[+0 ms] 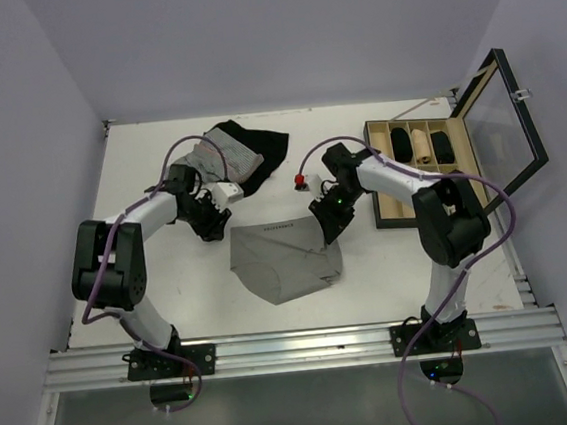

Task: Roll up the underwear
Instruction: Flatten the underwear

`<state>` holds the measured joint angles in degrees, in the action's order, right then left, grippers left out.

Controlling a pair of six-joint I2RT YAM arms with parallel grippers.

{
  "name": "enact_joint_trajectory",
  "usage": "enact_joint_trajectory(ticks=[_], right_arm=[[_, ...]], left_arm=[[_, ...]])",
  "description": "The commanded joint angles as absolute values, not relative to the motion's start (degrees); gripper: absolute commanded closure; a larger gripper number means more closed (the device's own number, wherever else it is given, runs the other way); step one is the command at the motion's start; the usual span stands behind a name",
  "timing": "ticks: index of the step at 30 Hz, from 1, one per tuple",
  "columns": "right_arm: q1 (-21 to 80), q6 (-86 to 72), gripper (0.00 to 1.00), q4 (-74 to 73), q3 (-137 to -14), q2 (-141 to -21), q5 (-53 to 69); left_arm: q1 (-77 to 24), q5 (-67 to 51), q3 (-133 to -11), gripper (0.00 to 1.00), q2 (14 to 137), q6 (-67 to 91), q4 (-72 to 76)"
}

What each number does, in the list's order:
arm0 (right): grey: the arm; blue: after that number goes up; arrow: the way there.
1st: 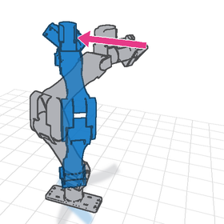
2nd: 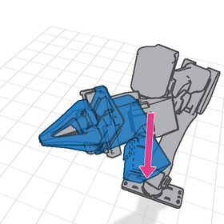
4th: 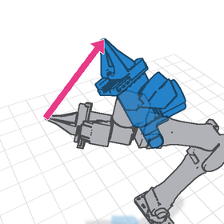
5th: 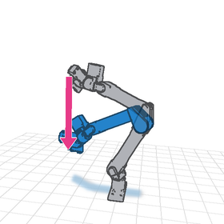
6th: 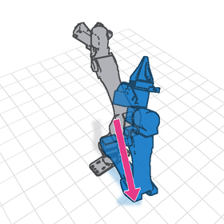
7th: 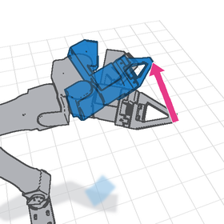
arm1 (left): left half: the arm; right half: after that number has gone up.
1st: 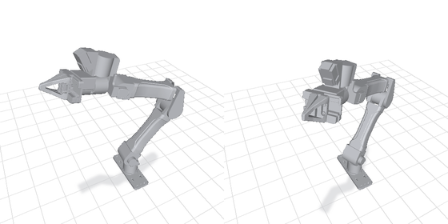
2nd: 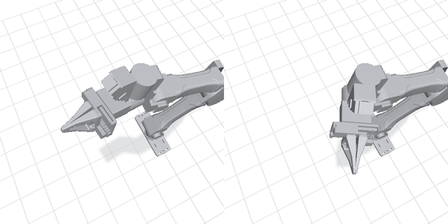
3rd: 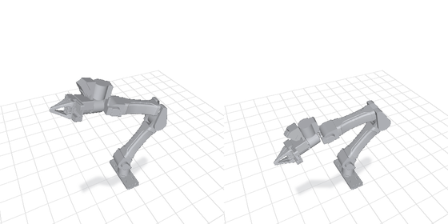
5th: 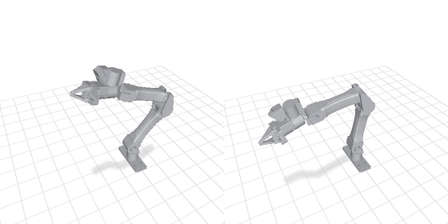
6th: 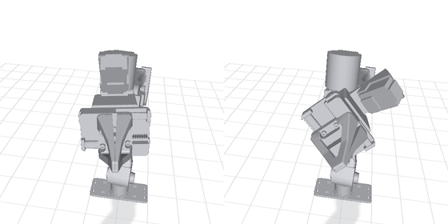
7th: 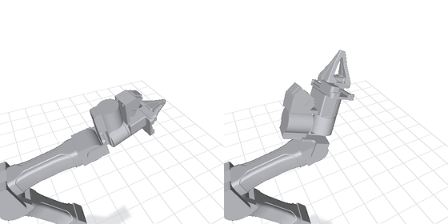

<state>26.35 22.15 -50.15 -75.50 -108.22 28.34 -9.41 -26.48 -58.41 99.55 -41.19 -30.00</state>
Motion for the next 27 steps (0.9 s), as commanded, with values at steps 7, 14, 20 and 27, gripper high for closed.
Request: enact_joint_trajectory(ticks=[7,14,20,27], right_arm=[[28.7,19.3,0.73,-50.0,-78.3,-107.2,26.8],[30.8,19.1,0.69,-49.6,-76.1,-109.1,19.0],[31.6,18.5,0.63,-46.8,-70.6,-104.9,14.9],[32.1,18.6,0.81,-45.4,-70.0,-107.1,14.8]], left_arm=[[-12.0,-30.4,-54.8,0.53,87.0,-37.0,-30.2],[-13.8,-31.9,-51.1,0.52,86.8,-32.7,-24.8],[-14.1,-30.3,-41.7,0.27,76.5,-32.3,-20.8],[-22.6,-18.8,-34.7,0.00,67.8,-30.1,-14.3]])
